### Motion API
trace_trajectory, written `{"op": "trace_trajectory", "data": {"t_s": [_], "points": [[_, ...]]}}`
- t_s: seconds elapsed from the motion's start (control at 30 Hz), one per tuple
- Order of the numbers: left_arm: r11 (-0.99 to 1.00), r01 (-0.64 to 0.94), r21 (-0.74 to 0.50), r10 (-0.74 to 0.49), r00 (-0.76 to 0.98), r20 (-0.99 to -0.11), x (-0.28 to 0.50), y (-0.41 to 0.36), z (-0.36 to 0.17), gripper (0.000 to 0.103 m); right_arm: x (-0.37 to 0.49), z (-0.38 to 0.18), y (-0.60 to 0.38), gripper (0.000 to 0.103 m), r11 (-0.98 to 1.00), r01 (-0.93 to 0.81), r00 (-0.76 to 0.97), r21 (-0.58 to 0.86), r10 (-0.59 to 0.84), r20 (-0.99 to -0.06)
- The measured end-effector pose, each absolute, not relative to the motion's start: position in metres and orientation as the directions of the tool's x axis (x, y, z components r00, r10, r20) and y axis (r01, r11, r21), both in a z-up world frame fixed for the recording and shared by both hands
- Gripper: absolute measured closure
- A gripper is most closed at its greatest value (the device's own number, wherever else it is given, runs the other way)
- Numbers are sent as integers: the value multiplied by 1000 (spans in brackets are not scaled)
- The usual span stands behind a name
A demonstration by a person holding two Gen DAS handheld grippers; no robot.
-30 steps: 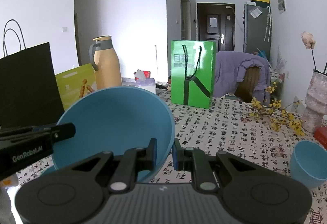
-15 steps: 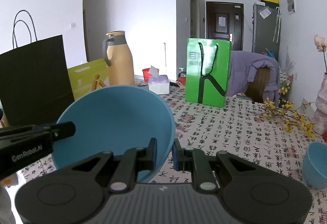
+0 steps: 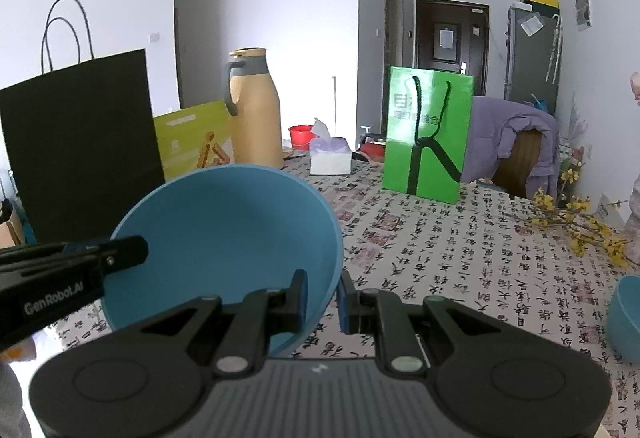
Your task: Organize plates and bowls
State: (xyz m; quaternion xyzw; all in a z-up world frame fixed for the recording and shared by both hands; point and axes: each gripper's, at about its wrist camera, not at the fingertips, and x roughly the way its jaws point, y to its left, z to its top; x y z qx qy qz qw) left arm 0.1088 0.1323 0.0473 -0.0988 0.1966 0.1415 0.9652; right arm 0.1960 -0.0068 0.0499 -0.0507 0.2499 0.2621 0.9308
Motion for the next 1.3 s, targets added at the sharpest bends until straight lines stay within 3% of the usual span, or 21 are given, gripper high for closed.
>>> {"op": "trace_trajectory", "data": {"t_s": [1.3], "points": [[918, -376, -124, 277, 834, -477, 83, 164, 16, 91, 179, 13, 37, 88, 823, -567, 669, 30, 482, -567]]}}
